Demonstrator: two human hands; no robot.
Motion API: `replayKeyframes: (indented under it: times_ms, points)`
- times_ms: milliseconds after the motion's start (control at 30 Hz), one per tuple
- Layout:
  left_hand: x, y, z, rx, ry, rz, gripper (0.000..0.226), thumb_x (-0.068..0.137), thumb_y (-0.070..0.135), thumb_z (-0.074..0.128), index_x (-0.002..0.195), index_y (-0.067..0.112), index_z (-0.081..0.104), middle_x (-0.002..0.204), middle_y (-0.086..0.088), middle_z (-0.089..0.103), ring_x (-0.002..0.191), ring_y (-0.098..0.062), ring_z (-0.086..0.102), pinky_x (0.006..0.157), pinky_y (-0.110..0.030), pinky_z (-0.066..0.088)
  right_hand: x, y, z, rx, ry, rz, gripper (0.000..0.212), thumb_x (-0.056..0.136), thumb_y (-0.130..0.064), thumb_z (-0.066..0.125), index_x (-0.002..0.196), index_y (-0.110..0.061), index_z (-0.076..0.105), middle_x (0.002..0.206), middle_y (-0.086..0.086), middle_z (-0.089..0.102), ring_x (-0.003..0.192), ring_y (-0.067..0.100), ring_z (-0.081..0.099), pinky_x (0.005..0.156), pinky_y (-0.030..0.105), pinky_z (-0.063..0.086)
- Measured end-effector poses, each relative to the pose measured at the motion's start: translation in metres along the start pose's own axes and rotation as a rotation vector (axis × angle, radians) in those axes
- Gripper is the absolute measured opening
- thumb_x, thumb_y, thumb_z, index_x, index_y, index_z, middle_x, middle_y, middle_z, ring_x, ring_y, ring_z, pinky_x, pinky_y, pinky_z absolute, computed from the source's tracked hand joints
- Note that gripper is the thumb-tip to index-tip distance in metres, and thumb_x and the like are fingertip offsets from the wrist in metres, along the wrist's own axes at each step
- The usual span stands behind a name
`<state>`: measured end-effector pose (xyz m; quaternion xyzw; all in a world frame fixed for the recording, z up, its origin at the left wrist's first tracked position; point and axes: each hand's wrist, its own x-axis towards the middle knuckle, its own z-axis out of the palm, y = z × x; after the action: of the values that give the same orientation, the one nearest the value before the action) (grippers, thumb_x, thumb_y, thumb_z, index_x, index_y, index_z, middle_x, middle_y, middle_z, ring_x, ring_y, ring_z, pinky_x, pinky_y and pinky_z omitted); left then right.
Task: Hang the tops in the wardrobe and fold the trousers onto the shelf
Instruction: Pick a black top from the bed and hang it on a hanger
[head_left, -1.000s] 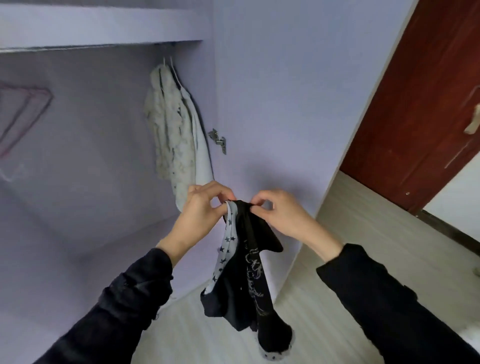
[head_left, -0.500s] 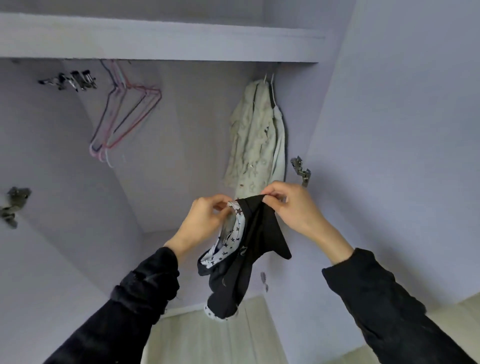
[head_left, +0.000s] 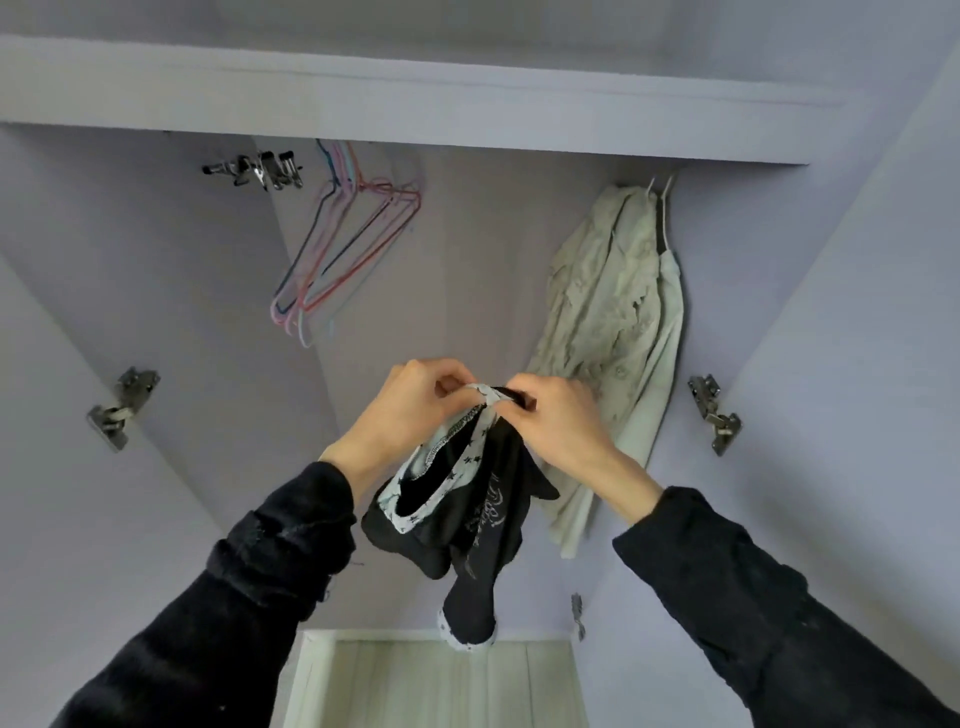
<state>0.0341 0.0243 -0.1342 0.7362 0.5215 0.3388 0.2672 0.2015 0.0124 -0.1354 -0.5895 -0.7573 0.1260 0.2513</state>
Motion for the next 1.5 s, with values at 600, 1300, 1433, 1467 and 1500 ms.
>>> replayKeyframes:
  times_ms: [600,1300,1433,1467,1500]
  points:
    - [0.044,-0.144,-0.071,0.267,-0.025,-0.374,0.02,0.082,0.002,0.058,0.093,0.009,0.075,0.095,-0.008,0.072,0.089,-0.019,0.064,0.077,-0.023,0.047,0.085,0.02,0.031,0.411,-0.002,0.494,0.02,0.089,-0.003,0.053,0.082,-0.021,0.057,0.094,0.001,0.061,0.096,0.018,0.057,0.074,0.026,0.042]
    - [0.064,-0.087,-0.128,0.348,0.172,-0.253,0.015,0.085,0.008,0.062,0.093,0.012,0.074,0.079,0.005,0.063,0.075,-0.006,0.059,0.071,-0.003,0.039,0.169,-0.047,0.117,0.142,-0.319,-0.257,0.012,0.085,-0.029,0.065,0.09,-0.022,0.058,0.101,-0.006,0.063,0.1,0.018,0.056,0.095,0.037,0.036]
    - [0.039,-0.12,-0.152,0.612,0.216,-0.438,0.025,0.084,0.007,0.055,0.093,0.02,0.074,0.099,-0.003,0.069,0.102,-0.028,0.061,0.089,-0.032,0.041,0.18,-0.056,0.116,0.236,-0.228,-0.237,0.035,0.079,-0.001,0.055,0.062,-0.025,0.036,0.062,0.002,0.055,0.065,0.023,0.059,0.069,0.031,0.044]
    - [0.03,-0.127,-0.159,0.624,0.231,-0.489,0.026,0.083,0.005,0.054,0.093,0.018,0.074,0.102,-0.006,0.069,0.103,-0.029,0.06,0.09,-0.033,0.042,0.185,-0.059,0.115,0.275,-0.226,-0.219,0.035,0.079,0.002,0.052,0.062,-0.022,0.035,0.061,0.007,0.055,0.06,0.021,0.059,0.063,0.03,0.045]
    - [0.024,-0.132,-0.164,0.613,0.239,-0.509,0.025,0.082,0.004,0.055,0.092,0.015,0.075,0.103,-0.008,0.069,0.103,-0.03,0.061,0.091,-0.033,0.044,0.189,-0.06,0.112,0.321,-0.224,-0.198,0.034,0.081,0.004,0.051,0.063,-0.02,0.035,0.062,0.008,0.054,0.056,0.015,0.058,0.059,0.025,0.045]
